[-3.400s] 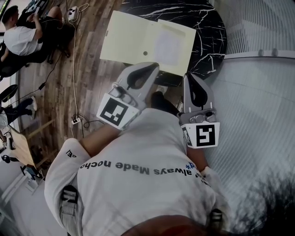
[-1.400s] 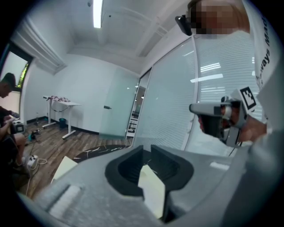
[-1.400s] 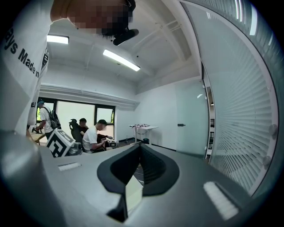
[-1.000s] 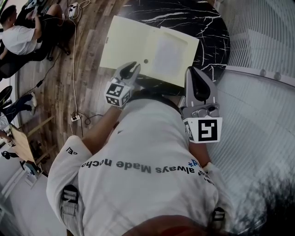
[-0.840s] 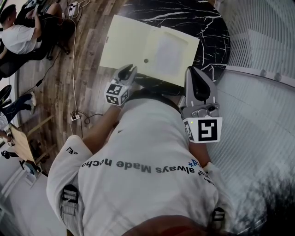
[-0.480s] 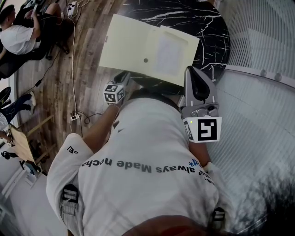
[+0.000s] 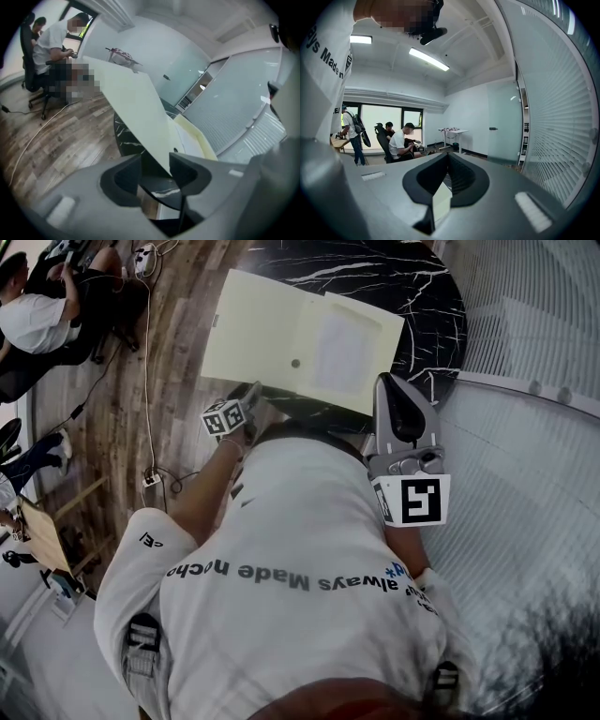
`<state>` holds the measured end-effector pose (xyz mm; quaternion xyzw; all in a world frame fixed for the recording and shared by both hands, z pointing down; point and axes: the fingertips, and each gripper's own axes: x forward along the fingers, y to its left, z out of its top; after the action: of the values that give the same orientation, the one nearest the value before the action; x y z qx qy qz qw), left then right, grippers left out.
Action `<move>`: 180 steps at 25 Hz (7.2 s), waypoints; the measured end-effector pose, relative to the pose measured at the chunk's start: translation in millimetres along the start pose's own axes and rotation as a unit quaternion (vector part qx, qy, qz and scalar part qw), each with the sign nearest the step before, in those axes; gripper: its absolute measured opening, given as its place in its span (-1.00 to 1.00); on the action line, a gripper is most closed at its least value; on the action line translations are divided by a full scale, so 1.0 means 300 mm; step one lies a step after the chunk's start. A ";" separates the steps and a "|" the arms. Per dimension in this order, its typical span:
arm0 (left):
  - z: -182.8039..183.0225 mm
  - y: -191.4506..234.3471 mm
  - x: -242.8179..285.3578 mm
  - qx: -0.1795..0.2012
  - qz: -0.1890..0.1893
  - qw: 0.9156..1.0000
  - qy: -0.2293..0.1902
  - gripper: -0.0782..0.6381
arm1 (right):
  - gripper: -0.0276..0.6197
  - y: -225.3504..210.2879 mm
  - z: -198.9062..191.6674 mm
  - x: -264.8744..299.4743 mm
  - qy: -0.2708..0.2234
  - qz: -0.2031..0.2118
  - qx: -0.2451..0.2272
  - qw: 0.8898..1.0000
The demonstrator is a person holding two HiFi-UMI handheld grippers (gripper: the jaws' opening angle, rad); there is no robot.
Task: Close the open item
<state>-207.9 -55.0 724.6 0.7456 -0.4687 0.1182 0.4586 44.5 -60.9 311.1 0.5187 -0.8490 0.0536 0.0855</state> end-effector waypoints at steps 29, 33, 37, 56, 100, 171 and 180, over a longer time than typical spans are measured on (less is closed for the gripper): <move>0.160 -0.349 -0.040 0.260 -0.033 0.965 -0.027 -0.66 | -0.91 -0.032 -0.027 -0.033 0.002 -0.021 0.012 1.000; 0.142 -0.409 -0.022 0.322 -0.035 0.946 0.000 -0.65 | -0.91 -0.036 -0.031 -0.036 0.004 -0.024 0.014 1.000; 0.137 -0.461 0.003 0.372 -0.031 0.927 0.020 -0.65 | -0.91 -0.039 -0.039 -0.039 0.005 -0.026 0.015 1.000; -0.078 -0.706 0.159 0.585 -0.063 0.790 0.174 -0.60 | -0.91 -0.061 -0.077 -0.081 0.012 -0.046 0.023 0.999; -0.345 -0.745 0.338 0.697 -0.051 0.640 0.321 -0.49 | -0.91 -0.419 -1.223 0.072 0.342 -0.113 0.040 0.932; 0.529 -1.329 -0.182 0.417 -0.241 0.872 -0.085 -0.77 | -0.91 -0.215 -0.173 -0.108 0.045 -0.098 0.015 0.994; 0.597 -1.416 -0.297 0.395 -0.272 0.866 -0.141 -0.77 | -0.91 -0.139 -0.062 -0.123 0.021 -0.084 0.006 0.996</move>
<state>42.0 -85.3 328.3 0.9710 -0.2215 0.0574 0.0688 99.6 -44.3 322.0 0.5876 -0.8000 0.0621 0.1045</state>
